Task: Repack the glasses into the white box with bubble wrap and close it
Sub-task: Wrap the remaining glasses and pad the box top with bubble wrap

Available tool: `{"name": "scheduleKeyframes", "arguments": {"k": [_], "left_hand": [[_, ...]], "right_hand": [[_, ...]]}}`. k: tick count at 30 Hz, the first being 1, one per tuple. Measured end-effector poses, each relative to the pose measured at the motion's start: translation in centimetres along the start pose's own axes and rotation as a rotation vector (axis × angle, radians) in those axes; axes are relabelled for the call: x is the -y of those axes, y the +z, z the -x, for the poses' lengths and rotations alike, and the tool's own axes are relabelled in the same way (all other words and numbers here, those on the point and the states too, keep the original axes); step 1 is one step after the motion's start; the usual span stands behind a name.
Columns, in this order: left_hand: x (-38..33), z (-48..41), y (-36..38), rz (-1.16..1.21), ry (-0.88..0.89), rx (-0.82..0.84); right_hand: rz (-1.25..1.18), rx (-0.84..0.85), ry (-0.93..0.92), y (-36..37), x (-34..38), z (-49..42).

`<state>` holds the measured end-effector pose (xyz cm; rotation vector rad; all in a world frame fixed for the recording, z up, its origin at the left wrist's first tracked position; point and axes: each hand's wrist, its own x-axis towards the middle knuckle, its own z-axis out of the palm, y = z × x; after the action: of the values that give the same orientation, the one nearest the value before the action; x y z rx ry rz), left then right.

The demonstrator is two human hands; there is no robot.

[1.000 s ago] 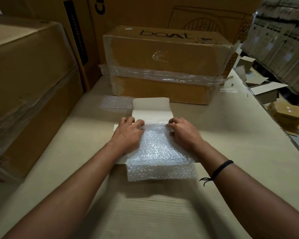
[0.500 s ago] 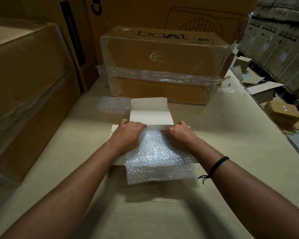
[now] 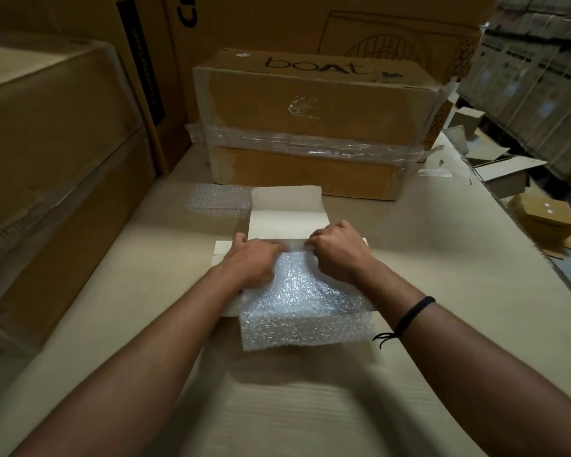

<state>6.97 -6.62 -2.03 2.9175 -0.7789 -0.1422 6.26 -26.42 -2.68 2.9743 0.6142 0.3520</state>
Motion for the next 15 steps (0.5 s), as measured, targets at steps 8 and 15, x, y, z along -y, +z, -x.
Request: {"name": "scheduleKeyframes", "arguments": {"k": [8, 15], "left_hand": [[-0.4, -0.7, 0.5, -0.071, -0.03, 0.033], [-0.4, -0.4, 0.3, 0.156, -0.092, -0.105]], "right_hand": [[0.033, 0.24, -0.034, -0.9, 0.6, -0.3], [0.044, 0.368, -0.02, -1.4, 0.8, -0.7]]}}
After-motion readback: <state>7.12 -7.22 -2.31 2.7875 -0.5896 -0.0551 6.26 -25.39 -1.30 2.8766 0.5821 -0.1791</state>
